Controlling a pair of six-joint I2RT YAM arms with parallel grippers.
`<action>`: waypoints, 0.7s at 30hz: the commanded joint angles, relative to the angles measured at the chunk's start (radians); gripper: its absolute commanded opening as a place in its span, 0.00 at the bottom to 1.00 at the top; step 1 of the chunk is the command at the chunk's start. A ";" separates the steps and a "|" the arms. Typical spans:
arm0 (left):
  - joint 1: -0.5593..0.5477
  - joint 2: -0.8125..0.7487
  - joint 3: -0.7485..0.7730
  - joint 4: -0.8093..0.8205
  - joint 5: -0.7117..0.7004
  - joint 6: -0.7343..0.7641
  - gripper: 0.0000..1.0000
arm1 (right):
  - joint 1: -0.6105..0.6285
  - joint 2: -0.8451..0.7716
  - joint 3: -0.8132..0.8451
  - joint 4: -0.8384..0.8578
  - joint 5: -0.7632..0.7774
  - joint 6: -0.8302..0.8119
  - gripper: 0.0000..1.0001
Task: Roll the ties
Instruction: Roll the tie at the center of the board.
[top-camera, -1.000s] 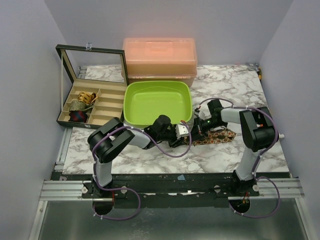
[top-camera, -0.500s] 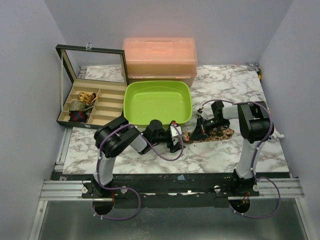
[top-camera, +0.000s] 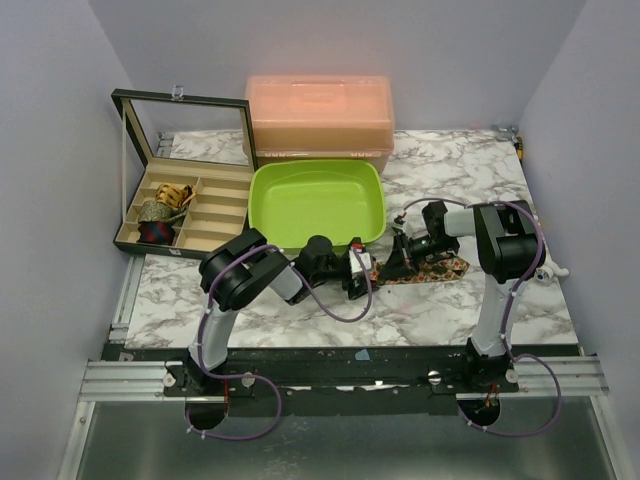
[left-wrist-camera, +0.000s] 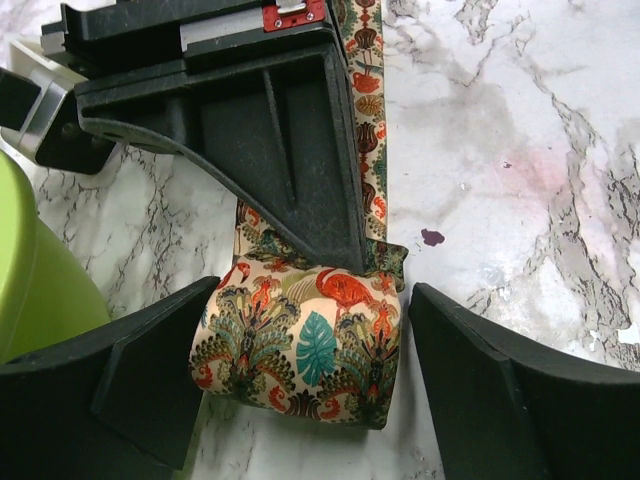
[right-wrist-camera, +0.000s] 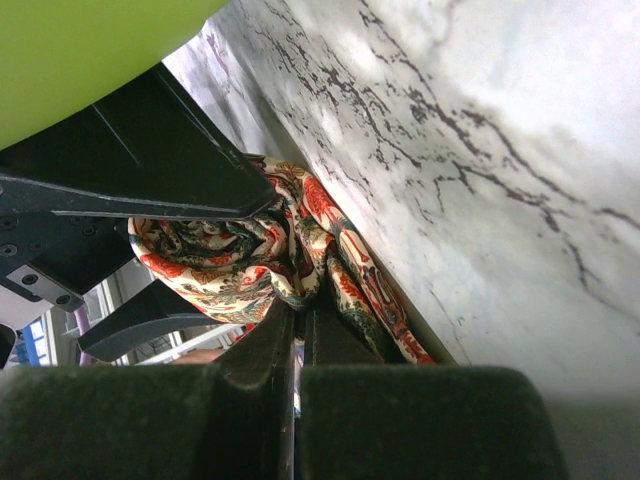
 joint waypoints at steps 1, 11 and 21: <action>0.015 -0.003 -0.009 -0.026 0.058 0.134 0.82 | 0.000 0.046 -0.048 -0.079 0.176 0.003 0.00; 0.004 -0.059 0.048 -0.316 0.125 0.057 0.33 | 0.000 -0.089 -0.045 -0.097 0.073 -0.029 0.15; 0.004 -0.125 0.011 -0.505 0.030 -0.056 0.22 | -0.092 -0.207 -0.019 -0.141 0.161 -0.011 0.35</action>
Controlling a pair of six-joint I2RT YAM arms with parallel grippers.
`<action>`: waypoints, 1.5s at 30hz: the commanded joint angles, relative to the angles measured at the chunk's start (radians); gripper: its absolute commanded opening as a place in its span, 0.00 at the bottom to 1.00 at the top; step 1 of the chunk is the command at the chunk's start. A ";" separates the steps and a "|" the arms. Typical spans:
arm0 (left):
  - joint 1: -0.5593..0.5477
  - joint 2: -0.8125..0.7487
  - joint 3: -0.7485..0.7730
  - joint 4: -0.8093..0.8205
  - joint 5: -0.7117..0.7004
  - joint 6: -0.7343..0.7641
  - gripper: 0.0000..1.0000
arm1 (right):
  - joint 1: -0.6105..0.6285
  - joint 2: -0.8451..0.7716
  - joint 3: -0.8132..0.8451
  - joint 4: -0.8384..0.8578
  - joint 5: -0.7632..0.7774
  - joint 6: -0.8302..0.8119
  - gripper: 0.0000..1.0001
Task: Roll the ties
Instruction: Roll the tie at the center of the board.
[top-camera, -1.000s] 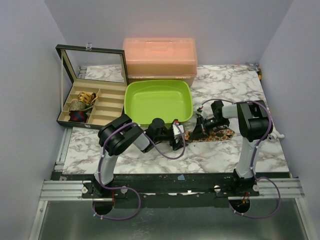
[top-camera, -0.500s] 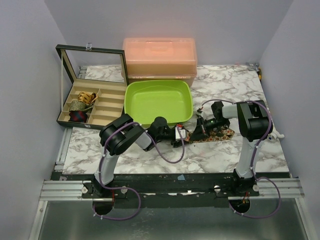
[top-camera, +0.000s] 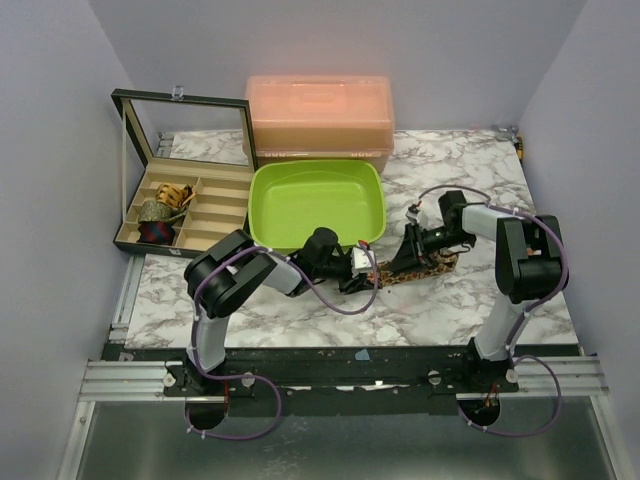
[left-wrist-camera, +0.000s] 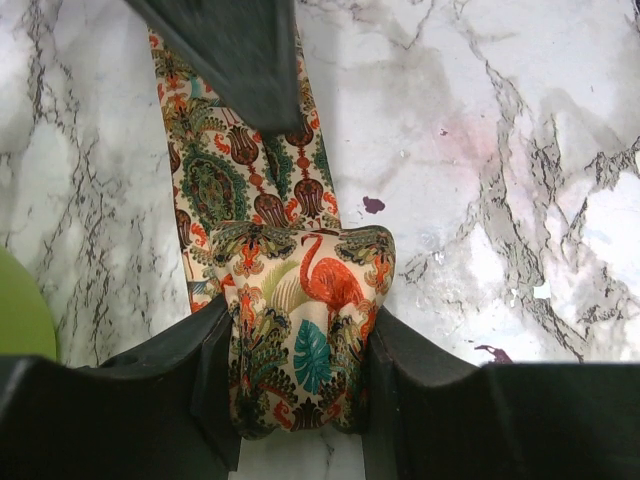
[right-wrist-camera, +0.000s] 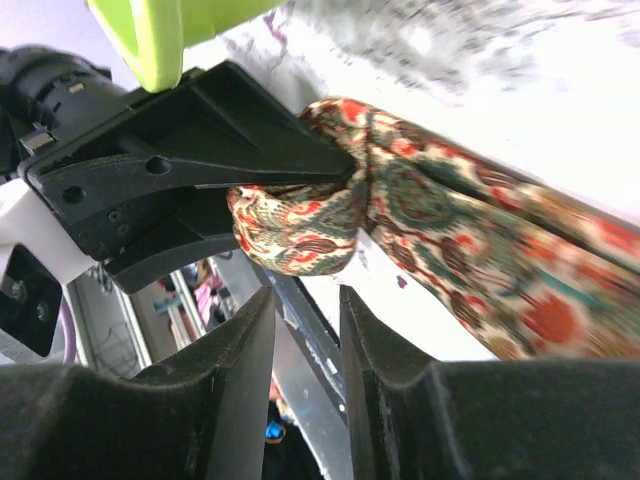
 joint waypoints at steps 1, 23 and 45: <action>0.003 -0.022 -0.034 -0.156 -0.056 -0.057 0.22 | -0.022 0.014 -0.028 0.004 0.131 0.023 0.35; -0.044 -0.058 0.188 -0.642 -0.372 -0.060 0.32 | -0.021 0.113 -0.019 0.003 0.300 0.063 0.26; -0.079 0.010 0.238 -0.776 -0.320 0.034 0.41 | 0.137 -0.008 -0.075 0.341 0.096 0.288 0.29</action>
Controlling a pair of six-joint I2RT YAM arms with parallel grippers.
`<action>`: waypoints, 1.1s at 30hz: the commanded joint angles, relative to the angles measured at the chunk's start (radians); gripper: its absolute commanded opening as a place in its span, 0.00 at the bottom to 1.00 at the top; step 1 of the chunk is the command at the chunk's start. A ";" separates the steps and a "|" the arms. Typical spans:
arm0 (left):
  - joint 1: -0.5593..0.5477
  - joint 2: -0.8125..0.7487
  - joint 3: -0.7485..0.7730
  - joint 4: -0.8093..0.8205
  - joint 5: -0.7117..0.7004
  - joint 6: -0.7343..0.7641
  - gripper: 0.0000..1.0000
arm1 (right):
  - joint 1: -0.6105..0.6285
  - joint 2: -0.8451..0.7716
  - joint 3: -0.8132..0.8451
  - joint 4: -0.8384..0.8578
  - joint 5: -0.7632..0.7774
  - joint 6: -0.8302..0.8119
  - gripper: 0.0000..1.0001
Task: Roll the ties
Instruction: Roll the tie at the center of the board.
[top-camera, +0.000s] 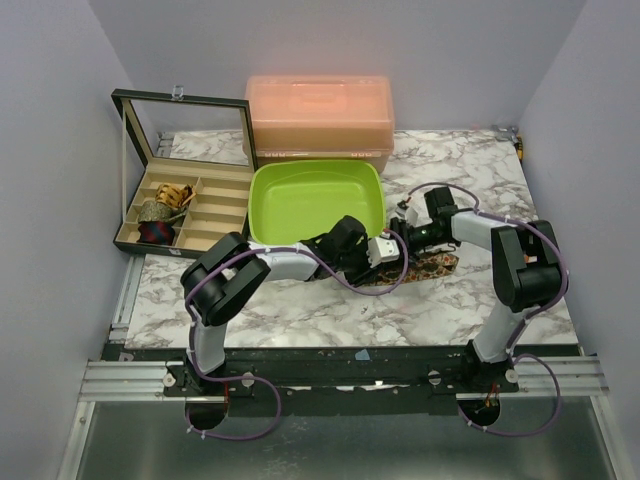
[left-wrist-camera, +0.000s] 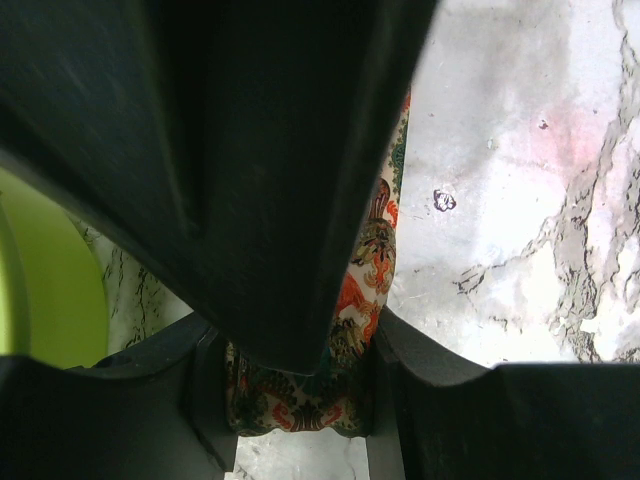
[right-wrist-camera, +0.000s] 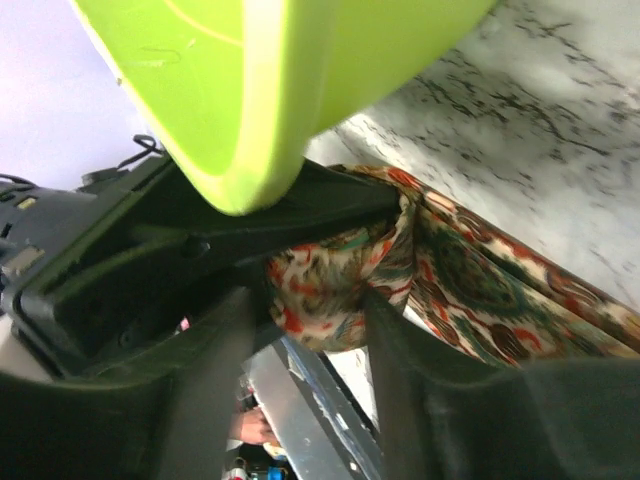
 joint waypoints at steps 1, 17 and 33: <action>-0.005 0.053 -0.033 -0.159 0.006 0.020 0.43 | 0.005 0.056 0.001 0.000 0.070 -0.033 0.16; 0.083 -0.057 -0.268 0.554 0.271 -0.040 0.88 | -0.026 0.203 0.084 -0.218 0.411 -0.173 0.00; 0.071 0.096 -0.239 0.818 0.163 -0.181 0.97 | -0.031 0.281 0.144 -0.247 0.476 -0.204 0.00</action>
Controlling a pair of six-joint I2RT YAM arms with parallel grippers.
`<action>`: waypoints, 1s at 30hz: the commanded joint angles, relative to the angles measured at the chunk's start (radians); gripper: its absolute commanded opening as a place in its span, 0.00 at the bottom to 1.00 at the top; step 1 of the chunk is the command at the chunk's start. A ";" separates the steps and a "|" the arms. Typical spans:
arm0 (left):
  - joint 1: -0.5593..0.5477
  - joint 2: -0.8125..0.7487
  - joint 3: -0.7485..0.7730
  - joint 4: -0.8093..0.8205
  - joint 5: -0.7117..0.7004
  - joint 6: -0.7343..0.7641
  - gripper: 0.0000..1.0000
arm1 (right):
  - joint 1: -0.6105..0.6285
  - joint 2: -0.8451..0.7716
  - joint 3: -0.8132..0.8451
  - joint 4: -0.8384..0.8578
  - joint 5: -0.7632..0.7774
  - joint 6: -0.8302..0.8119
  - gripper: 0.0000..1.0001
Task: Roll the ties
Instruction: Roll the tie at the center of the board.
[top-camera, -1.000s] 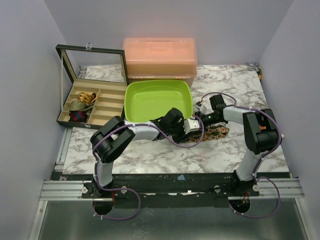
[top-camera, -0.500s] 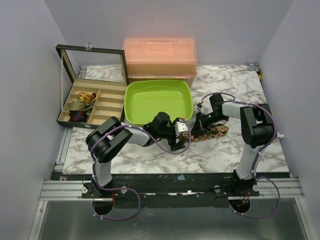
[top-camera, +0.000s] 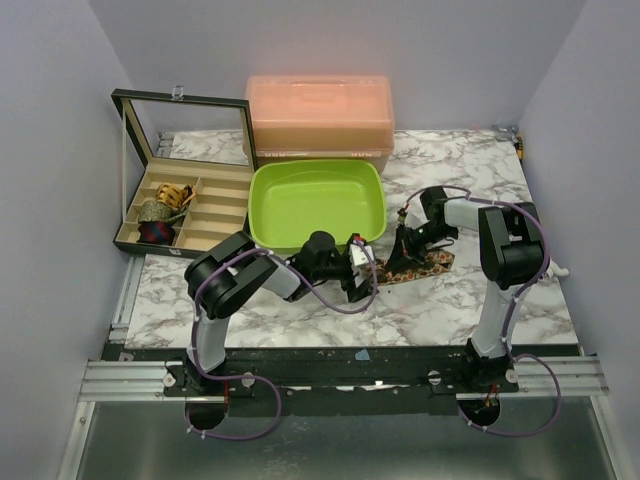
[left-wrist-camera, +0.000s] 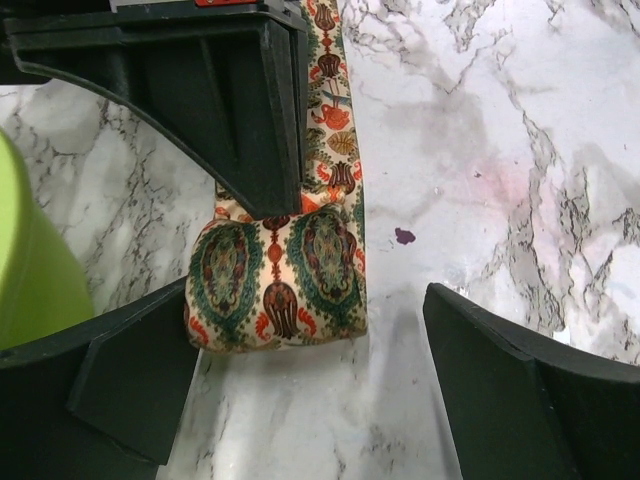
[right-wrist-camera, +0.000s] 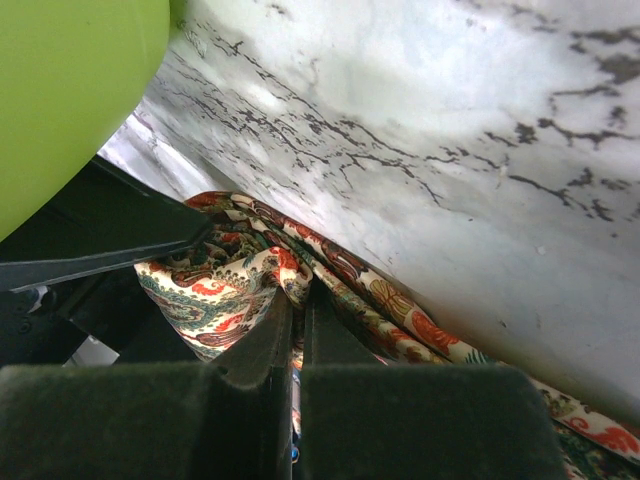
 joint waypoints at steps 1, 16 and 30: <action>0.002 0.065 0.090 0.032 -0.045 -0.074 0.94 | 0.008 0.081 -0.037 0.050 0.254 -0.089 0.00; -0.022 0.049 0.106 -0.363 -0.097 0.060 0.27 | -0.015 -0.092 -0.046 -0.008 0.074 -0.143 0.39; -0.048 0.033 0.162 -0.541 -0.118 0.068 0.38 | 0.056 -0.148 -0.082 0.092 -0.116 -0.059 0.60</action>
